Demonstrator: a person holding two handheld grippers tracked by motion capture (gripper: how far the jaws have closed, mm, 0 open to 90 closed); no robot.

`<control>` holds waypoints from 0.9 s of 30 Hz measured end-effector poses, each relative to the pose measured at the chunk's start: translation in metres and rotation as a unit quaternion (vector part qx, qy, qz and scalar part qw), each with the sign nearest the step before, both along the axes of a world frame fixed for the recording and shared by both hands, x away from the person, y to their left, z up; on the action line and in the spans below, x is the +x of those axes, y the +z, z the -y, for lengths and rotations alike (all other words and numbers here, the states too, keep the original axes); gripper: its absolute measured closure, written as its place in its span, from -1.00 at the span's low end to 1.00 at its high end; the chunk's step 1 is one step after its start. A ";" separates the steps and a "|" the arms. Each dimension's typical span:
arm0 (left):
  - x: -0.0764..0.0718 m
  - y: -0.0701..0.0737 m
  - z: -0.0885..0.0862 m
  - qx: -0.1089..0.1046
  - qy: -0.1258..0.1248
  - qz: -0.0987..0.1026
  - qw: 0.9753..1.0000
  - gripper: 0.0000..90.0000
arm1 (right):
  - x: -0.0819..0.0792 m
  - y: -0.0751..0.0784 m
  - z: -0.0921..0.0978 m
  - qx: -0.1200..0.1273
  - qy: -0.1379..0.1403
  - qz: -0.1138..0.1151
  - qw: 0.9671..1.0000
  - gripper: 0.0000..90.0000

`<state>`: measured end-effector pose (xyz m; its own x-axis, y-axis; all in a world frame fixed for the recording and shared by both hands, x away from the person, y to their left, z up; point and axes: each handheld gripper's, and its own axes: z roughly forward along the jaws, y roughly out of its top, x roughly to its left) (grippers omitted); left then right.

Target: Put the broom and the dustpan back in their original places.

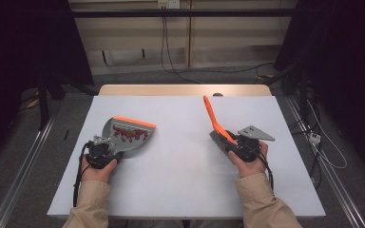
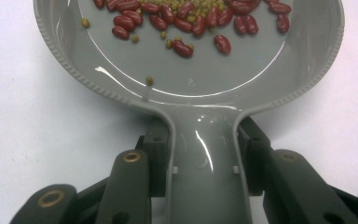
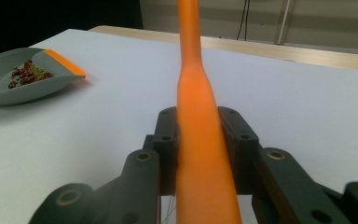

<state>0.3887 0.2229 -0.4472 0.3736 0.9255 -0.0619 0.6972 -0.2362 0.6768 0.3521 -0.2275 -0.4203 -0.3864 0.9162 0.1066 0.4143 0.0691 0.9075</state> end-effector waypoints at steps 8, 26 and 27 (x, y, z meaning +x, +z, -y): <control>0.003 0.000 0.003 0.003 0.004 -0.002 1.000 0.41 | 0.000 0.000 0.006 -0.001 -0.009 0.001 1.000 0.57; -0.009 0.004 0.008 -0.023 -0.022 -0.001 0.999 0.21 | -0.003 0.000 0.024 -0.010 -0.040 0.008 0.999 0.57; -0.009 0.004 0.008 -0.023 -0.023 -0.001 0.999 0.20 | -0.003 0.000 0.026 -0.010 -0.042 0.007 0.999 0.57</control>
